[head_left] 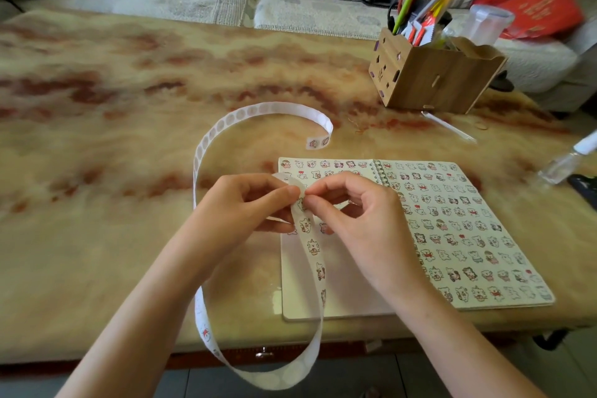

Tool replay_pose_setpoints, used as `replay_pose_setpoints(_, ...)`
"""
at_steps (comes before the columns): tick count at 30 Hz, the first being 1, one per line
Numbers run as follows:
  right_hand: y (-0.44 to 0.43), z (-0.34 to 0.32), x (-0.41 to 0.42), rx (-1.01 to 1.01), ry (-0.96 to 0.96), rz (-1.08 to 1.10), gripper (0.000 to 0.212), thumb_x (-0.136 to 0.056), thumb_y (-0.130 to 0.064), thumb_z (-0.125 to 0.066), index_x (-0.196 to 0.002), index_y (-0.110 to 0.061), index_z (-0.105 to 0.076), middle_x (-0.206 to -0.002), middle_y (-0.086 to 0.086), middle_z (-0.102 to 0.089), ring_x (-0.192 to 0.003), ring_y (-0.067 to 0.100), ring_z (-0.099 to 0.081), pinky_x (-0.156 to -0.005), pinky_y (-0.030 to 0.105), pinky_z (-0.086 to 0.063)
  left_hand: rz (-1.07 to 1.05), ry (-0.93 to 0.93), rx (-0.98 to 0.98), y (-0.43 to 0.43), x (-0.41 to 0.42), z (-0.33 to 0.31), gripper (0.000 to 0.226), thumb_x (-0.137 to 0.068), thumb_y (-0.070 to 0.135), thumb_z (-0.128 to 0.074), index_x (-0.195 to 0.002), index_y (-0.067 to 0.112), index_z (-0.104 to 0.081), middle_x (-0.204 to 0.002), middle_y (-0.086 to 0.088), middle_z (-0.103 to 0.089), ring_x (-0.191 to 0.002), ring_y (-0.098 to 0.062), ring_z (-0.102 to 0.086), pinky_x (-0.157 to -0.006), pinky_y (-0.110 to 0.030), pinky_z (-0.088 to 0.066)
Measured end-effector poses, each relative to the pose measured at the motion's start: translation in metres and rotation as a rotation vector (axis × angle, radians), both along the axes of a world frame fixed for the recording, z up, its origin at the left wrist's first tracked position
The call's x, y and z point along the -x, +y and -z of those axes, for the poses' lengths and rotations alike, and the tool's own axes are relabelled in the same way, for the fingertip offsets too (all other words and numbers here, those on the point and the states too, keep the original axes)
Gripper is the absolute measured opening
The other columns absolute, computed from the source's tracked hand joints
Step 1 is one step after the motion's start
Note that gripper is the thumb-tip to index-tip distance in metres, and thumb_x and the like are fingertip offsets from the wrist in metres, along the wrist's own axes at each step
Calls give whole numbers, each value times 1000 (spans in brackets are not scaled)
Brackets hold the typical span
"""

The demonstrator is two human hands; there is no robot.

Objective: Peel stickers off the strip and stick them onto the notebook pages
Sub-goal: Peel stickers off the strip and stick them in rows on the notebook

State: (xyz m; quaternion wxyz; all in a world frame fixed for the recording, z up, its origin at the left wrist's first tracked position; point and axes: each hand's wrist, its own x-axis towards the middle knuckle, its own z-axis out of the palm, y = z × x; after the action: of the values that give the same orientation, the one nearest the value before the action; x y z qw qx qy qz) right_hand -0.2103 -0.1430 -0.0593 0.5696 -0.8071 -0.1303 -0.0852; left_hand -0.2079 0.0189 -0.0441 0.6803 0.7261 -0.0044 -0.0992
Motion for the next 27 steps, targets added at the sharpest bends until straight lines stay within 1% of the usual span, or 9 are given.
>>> replay_pose_setpoints(3, 0, 0, 1, 49, -68, -4, 5, -82, -8, -72, -84, -13, -72, -74, -8, -70, -73, 10, -66, -65, 23, -54, -17, 15, 1, 0, -1, 1, 17, -88, 14, -62, -87, 1, -72, -83, -14, -74, -78, -19, -71, -70, -23, -58)
replay_pose_setpoints(8, 0, 2, 0, 112, -153, -7, 5, -83, -7, -72, -85, -12, -72, -75, -8, -69, -73, 11, -66, -65, 22, -53, -44, 44, 0, 0, -1, 3, 17, -87, 13, -63, -87, 0, -73, -82, -17, -74, -74, -18, -71, -67, -22, -58)
replay_pose_setpoints(11, -1, 4, 0, 192, -215, 3, 5, -84, -11, -71, -88, -14, -71, -79, -9, -69, -75, 10, -66, -67, 25, -53, -54, 58, 1, -1, -2, 3, 17, -87, 13, -63, -86, 0, -73, -81, -17, -74, -72, -17, -70, -67, -21, -58)
replay_pose_setpoints(14, -2, 7, 0, 292, -319, 28, 4, -86, -14, -70, -90, -15, -70, -83, -10, -68, -76, 8, -64, -67, 31, -54, -64, 68, 1, 0, -2, 5, 17, -86, 14, -64, -85, 0, -74, -80, -18, -73, -71, -17, -70, -67, -21, -58)
replay_pose_setpoints(16, -2, 8, -1, 344, -378, 53, 6, -86, -17, -67, -90, -15, -70, -85, -9, -66, -78, 8, -63, -66, 32, -53, -69, 75, 1, -1, -3, 5, 17, -86, 15, -65, -85, 0, -74, -79, -18, -73, -69, -16, -70, -67, -21, -58)
replay_pose_setpoints(19, -2, 8, -1, 437, -442, 80, 9, -86, -23, -63, -90, -18, -70, -86, -10, -65, -81, 9, -62, -66, 33, -53, -89, 82, 12, -1, -3, 6, 16, -85, 14, -66, -84, -1, -74, -72, -14, -72, -62, -12, -69, -62, -18, -56)
replay_pose_setpoints(21, -2, 8, -1, 430, -427, 69, 14, -86, -26, -60, -91, -17, -70, -88, -9, -65, -84, 9, -62, -68, 32, -53, -92, 87, 12, -1, -3, 7, 16, -85, 14, -66, -84, -1, -74, -71, -13, -72, -62, -12, -69, -61, -17, -56)
replay_pose_setpoints(23, -2, 7, 0, 381, -385, 55, 17, -86, -29, -59, -91, -16, -70, -89, -9, -63, -85, 7, -60, -70, 31, -52, -84, 91, 8, 0, -4, 7, 17, -85, 15, -66, -86, 0, -74, -77, -16, -73, -66, -15, -70, -63, -18, -57)
replay_pose_setpoints(27, -1, 5, 0, 379, -329, 40, 14, -85, -27, -60, -90, -17, -67, -88, -10, -59, -87, 4, -55, -75, 23, -46, -65, 100, 20, 0, -4, 6, 18, -86, 16, -65, -87, 1, -74, -82, -17, -74, -73, -18, -71, -65, -20, -57)
